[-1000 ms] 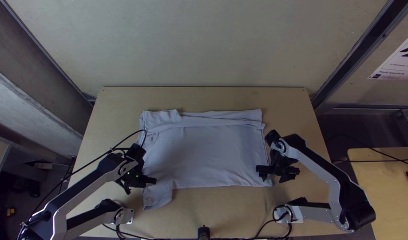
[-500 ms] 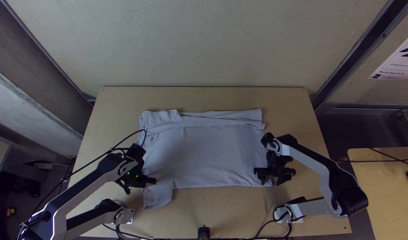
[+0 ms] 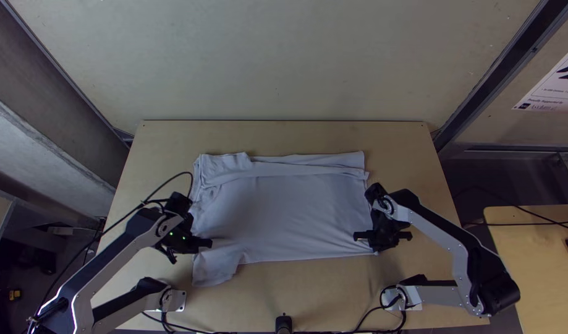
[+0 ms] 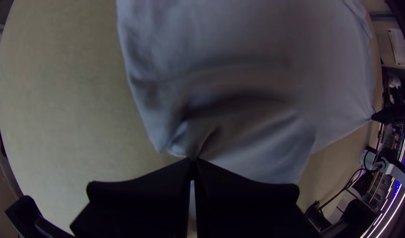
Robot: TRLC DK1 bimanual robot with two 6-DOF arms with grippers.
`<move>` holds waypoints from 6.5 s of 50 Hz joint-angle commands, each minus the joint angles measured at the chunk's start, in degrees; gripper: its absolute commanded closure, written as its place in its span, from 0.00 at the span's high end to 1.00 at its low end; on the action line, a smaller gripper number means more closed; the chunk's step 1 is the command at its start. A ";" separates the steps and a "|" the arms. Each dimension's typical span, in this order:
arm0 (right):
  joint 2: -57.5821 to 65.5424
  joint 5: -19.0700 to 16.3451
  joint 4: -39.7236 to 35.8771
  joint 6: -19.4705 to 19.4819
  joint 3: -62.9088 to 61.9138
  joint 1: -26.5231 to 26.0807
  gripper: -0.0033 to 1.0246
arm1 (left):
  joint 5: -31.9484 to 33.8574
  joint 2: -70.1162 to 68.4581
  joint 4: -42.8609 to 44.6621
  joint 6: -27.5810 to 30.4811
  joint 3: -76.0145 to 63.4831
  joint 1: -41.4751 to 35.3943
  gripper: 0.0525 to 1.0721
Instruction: Fold the t-shirt
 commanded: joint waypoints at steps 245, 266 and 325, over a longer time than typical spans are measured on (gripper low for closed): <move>18.99 17.04 -3.45 -7.41 62.61 -8.04 0.96 | 40.67 47.34 24.83 8.55 30.64 22.84 0.96; 17.67 17.04 -2.84 -5.91 59.97 -6.80 0.96 | 20.90 48.65 27.64 -0.07 32.13 7.02 0.84; 10.81 17.75 7.53 -1.96 42.30 -5.13 0.96 | -14.43 40.13 8.21 36.93 52.08 36.55 0.02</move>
